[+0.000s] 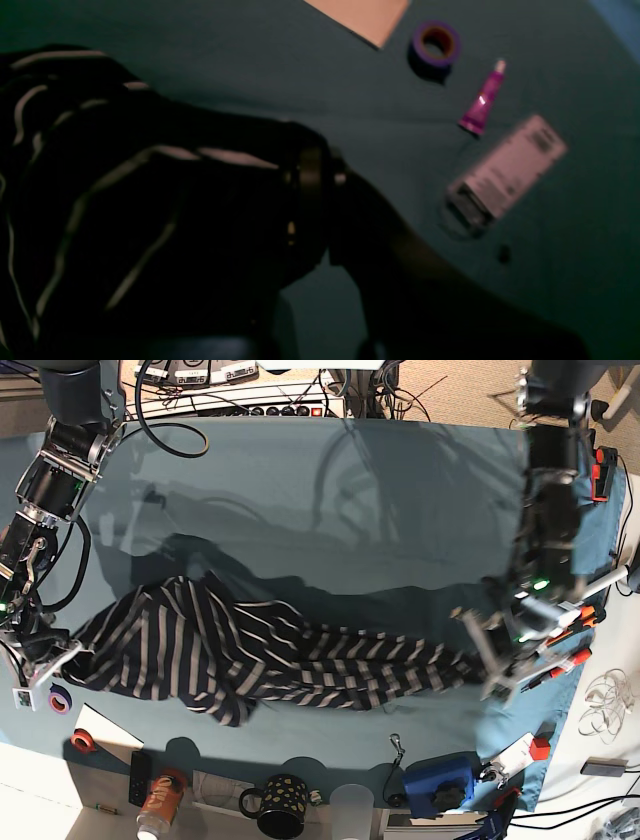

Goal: Layout the t-shirt on the table in an organized manner, then fold the t-shirt properly
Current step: 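Grasp the shirt end with the left gripper and stretch it out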

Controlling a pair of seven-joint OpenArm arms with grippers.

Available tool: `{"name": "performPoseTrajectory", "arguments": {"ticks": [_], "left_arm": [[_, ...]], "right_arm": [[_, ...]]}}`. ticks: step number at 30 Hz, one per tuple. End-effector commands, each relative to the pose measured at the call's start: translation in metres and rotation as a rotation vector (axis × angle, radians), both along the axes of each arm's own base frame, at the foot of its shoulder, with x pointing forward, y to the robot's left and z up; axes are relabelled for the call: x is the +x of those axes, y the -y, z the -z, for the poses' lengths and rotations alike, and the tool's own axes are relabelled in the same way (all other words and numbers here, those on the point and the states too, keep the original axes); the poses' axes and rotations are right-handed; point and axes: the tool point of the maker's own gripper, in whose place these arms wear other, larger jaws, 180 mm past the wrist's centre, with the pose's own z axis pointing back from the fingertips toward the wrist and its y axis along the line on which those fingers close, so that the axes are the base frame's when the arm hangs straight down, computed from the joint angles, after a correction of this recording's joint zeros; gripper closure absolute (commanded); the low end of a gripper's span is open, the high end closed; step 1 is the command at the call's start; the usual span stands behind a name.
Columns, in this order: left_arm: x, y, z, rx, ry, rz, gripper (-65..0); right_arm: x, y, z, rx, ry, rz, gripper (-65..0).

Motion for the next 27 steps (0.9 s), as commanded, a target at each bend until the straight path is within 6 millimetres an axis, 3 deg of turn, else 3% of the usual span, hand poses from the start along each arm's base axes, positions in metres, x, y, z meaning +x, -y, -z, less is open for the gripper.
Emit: {"name": "performPoseTrajectory", "arguments": {"ticks": [1, 10, 12, 16, 22, 23, 25, 27], "left_arm": [[0.008, -0.019, -0.02, 0.02, 0.059, -0.039, 0.0], [0.001, -0.076, -0.042, -0.112, 0.074, -0.169, 0.0], [-0.002, -0.074, -0.045, -0.16, 0.068, -0.138, 0.0], [-0.007, -0.052, -0.04, -0.223, 0.05, -0.032, 0.0], [-0.019, -0.036, -0.024, -0.215, 0.005, 0.059, -1.0], [-0.019, -0.036, -0.024, -0.215, 0.005, 0.058, -8.0], [-0.019, -0.036, -0.025, -0.222, 0.011, 0.056, -22.7], [-0.018, -0.039, -0.026, -0.231, 0.013, 0.027, -31.3]], "right_arm": [[0.009, 0.01, -0.031, -0.025, 0.089, 0.013, 0.0], [0.036, 0.007, -0.063, 0.08, 0.185, 0.013, 0.0], [0.046, 0.007, -0.061, 0.151, 0.185, 0.017, 0.0], [0.057, 0.006, -0.034, 0.27, 0.115, 0.035, 0.0], [0.047, -0.007, 0.005, 0.295, -0.026, -0.054, 0.0], [0.044, -0.01, 0.008, 0.288, -0.052, -0.076, 0.0], [0.041, -0.014, 0.009, 0.293, -0.07, -0.109, -11.0], [0.041, -0.02, 0.007, 0.329, -0.072, -0.124, -20.3]]}}
